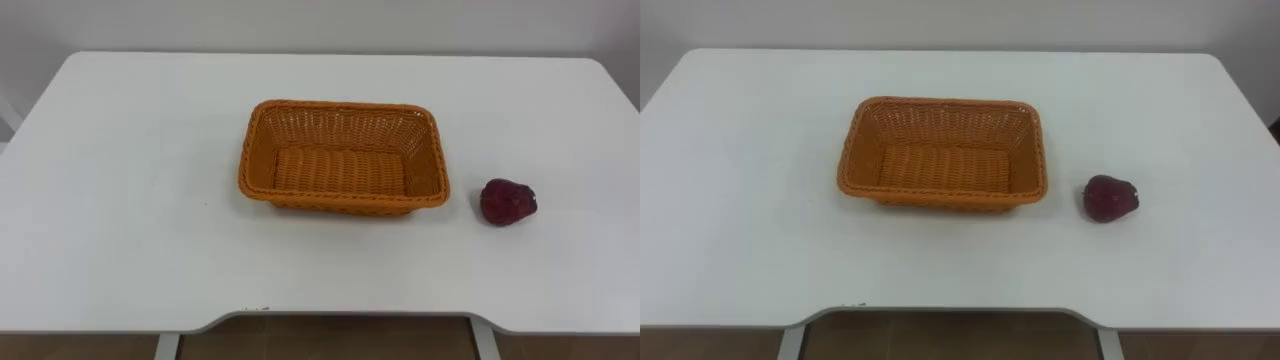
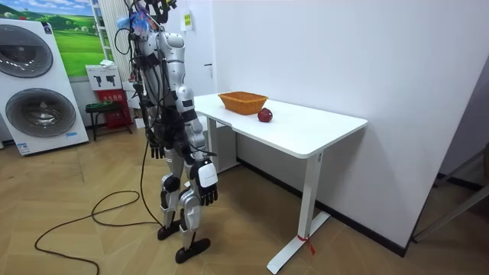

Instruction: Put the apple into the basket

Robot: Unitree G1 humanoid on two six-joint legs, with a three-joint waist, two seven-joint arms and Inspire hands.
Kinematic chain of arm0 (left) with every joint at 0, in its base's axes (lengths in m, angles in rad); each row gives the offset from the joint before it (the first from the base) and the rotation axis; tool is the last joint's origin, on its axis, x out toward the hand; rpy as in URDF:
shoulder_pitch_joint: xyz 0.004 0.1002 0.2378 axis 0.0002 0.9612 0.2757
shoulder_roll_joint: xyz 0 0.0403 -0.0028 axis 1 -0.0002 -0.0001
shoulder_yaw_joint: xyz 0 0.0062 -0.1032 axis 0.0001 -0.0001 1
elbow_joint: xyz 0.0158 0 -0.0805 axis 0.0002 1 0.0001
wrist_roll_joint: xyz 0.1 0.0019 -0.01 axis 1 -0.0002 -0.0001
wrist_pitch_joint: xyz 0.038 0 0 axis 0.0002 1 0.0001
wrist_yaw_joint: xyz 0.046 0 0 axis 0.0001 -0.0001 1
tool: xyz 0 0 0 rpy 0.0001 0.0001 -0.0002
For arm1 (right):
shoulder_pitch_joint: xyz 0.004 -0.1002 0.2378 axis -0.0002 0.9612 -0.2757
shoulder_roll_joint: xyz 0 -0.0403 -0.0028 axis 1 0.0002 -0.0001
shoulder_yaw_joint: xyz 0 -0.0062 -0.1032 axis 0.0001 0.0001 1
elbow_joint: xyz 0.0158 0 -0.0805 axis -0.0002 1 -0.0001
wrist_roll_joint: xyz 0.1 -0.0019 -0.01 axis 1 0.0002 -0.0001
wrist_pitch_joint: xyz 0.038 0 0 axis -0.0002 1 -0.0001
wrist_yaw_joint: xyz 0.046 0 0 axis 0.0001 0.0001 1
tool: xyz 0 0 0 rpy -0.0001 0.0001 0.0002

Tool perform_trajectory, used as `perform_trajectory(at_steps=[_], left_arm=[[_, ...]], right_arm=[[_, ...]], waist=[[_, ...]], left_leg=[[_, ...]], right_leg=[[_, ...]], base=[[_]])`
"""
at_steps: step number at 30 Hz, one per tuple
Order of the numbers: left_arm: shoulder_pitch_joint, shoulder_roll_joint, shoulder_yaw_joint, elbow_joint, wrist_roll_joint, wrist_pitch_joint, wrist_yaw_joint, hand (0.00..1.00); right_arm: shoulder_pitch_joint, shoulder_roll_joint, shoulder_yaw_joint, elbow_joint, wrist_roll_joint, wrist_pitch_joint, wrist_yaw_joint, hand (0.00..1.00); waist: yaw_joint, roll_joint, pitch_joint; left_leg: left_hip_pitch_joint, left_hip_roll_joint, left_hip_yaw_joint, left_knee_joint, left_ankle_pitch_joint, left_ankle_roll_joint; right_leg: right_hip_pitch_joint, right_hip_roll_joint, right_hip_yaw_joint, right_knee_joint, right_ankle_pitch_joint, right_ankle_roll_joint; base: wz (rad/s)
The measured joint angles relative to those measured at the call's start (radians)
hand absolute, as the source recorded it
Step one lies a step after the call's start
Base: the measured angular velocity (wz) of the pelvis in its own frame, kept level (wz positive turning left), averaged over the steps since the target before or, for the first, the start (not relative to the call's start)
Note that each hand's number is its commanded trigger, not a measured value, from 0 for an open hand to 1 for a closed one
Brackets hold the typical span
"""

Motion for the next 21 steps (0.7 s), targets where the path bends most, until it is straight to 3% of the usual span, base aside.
perform_trajectory(at_steps=[7,11,15,19,21], left_arm=[[-0.013,0.0,-0.003,0.001,-0.008,0.002,0.002,0.0],[-0.022,-0.001,-0.002,0.006,-0.011,0.002,0.015,0.0],[-0.02,-0.003,0.063,0.003,-0.013,-0.022,0.046,0.0],[-0.013,-0.002,0.171,-0.006,-0.05,-0.049,0.069,0.0],[0.001,0.01,0.199,-0.02,-0.051,-0.062,0.075,0.0]], right_arm=[[-0.012,0.0,0.001,-0.001,0.021,0.002,-0.029,0.0],[-0.021,0.0,-0.051,-0.005,0.168,-0.002,-0.109,0.0],[-0.01,0.008,-0.259,-0.084,0.573,-0.04,-0.192,0.0],[-0.008,0.007,-0.467,-0.2,0.835,-0.06,-0.281,0.0],[-0.011,0.004,-0.555,-0.278,0.948,-0.109,-0.347,0.0]], waist=[[0.001,0.004,-0.002],[0.001,0.011,-0.0039],[-0.022,0.01,-0.0044],[-0.062,0.014,-0.0031],[-0.09,0.02,-0.0042]], left_leg=[[-0.001,0.0,0.0,0.0,0.0,0.0],[0.0,0.001,0.011,0.0,0.0,0.0],[-0.002,0.003,0.017,-0.001,-0.001,0.0],[-0.003,0.002,0.026,0.001,-0.002,0.001],[-0.001,0.001,0.027,-0.001,-0.002,0.002]], right_leg=[[-0.002,0.0,0.0,0.001,0.0,0.0],[-0.017,0.001,0.011,0.018,0.0,0.0],[-0.016,0.003,0.018,0.016,0.0,0.0],[-0.018,0.003,0.024,0.017,0.0,0.0],[-0.019,0.002,0.025,0.016,-0.001,0.002]], base=[[0.0],[-0.08],[-0.04],[-0.05],[0.0]])
